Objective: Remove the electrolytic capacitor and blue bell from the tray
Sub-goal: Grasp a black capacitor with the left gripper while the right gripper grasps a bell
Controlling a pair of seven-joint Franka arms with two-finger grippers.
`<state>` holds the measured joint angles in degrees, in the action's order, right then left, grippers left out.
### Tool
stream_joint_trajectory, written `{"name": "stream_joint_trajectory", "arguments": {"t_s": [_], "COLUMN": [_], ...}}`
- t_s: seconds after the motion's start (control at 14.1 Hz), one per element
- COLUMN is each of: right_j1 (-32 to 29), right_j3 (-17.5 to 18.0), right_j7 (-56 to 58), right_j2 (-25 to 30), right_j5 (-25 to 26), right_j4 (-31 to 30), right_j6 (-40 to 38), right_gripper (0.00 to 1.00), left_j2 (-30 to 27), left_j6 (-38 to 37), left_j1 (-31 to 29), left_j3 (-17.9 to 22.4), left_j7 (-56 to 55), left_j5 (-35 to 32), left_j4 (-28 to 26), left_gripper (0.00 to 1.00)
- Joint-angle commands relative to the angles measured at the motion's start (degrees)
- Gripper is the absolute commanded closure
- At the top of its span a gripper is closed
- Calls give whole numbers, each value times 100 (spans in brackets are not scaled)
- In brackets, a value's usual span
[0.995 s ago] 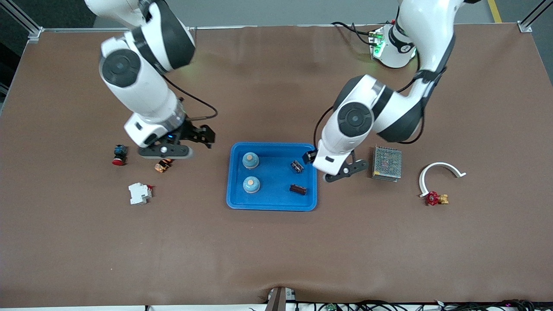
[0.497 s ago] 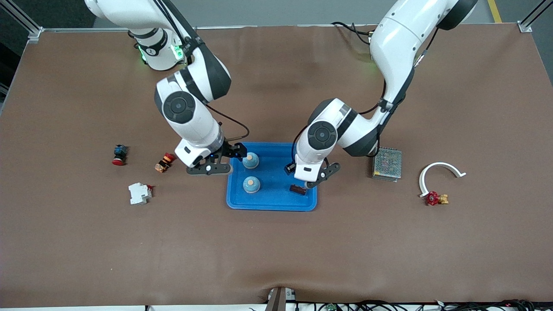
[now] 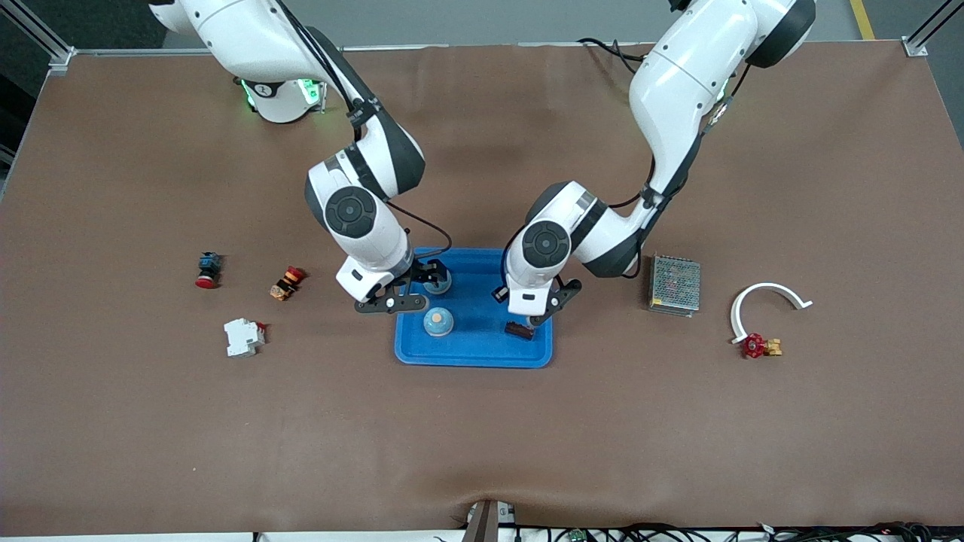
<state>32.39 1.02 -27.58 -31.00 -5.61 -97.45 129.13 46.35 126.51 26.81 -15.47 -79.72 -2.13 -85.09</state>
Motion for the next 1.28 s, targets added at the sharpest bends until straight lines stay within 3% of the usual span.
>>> {"name": "stream_joint_trajectory", "arguments": {"t_s": [0.0, 0.14, 0.36, 0.5, 0.57, 0.78, 1.21], "right_j1": [145, 233, 260, 347, 347, 347, 400], "right_j3": [-76, -76, -85, -85, -85, -85, -85], "right_j7": [-28, -37, -37, -37, -37, -37, -37], "right_j2": [-195, -292, -459, -538, -565, -652, -811], "right_j5": [-55, -55, -11, -11, -2, -2, -2], "right_j4": [33, 33, 33, 33, 33, 24, 24], "right_j6": [147, 191, 226, 270, 279, 463, 692], "right_gripper": [0, 0, 0, 0, 0, 0, 0], "left_j2": [145, 190, 216, 181, 137, -143, -1048], "left_j6": [145, 154, 154, 145, 102, 31, -1100], "left_j1": [61, 96, 96, 88, 79, 18, -360], "left_j3": [53, 53, 53, 62, 62, 88, 97], "left_j7": [-140, -149, -140, -122, -122, -166, 131], "left_j5": [-139, -156, -165, -165, -174, -288, -306], "left_j4": [124, 133, 124, 133, 142, 151, 124], "left_gripper": [39, 43, 64, 92, 100, 100, 100]}}
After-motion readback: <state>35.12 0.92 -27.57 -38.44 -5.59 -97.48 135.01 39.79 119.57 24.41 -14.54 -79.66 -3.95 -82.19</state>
